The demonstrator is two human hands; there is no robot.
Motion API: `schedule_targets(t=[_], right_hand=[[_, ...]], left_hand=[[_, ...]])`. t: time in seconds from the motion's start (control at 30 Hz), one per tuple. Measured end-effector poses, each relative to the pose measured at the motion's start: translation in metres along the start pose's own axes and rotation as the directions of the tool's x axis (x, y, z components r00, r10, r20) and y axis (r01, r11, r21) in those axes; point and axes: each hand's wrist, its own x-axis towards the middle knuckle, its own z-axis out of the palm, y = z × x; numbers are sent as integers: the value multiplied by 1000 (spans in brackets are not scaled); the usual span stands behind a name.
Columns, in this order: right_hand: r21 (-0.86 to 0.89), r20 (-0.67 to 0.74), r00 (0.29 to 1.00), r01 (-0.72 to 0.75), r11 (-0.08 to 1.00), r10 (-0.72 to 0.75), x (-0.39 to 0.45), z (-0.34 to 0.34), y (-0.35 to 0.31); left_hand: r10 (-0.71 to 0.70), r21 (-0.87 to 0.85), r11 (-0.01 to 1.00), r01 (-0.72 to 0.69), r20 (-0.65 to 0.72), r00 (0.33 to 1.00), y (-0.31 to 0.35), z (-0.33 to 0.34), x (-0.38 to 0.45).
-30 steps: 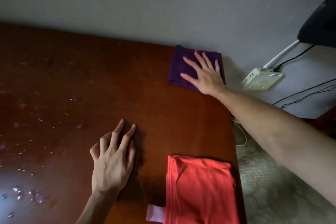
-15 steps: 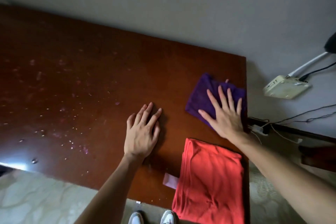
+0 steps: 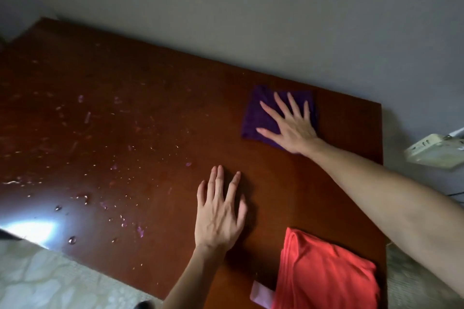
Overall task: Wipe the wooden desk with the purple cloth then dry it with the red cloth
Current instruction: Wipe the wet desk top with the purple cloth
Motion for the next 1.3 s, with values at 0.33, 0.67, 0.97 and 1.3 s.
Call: schedule_targets(t=[0.33, 0.67, 0.97, 1.3], right_hand=[[-13, 26, 999, 39, 999, -39, 131, -16, -48], [35, 26, 999, -35, 999, 34, -61, 21, -106], [-77, 29, 997, 69, 995, -67, -241, 68, -242], [-5, 31, 989, 144, 990, -144, -120, 64, -400]], left_hand=[[63, -10, 998, -63, -16, 998, -3, 2, 2], [-130, -408, 912, 36, -205, 970, -24, -35, -19], [-814, -378, 568, 731, -124, 568, -263, -105, -91], [-791, -435, 598, 673, -189, 581, -349, -106, -60]])
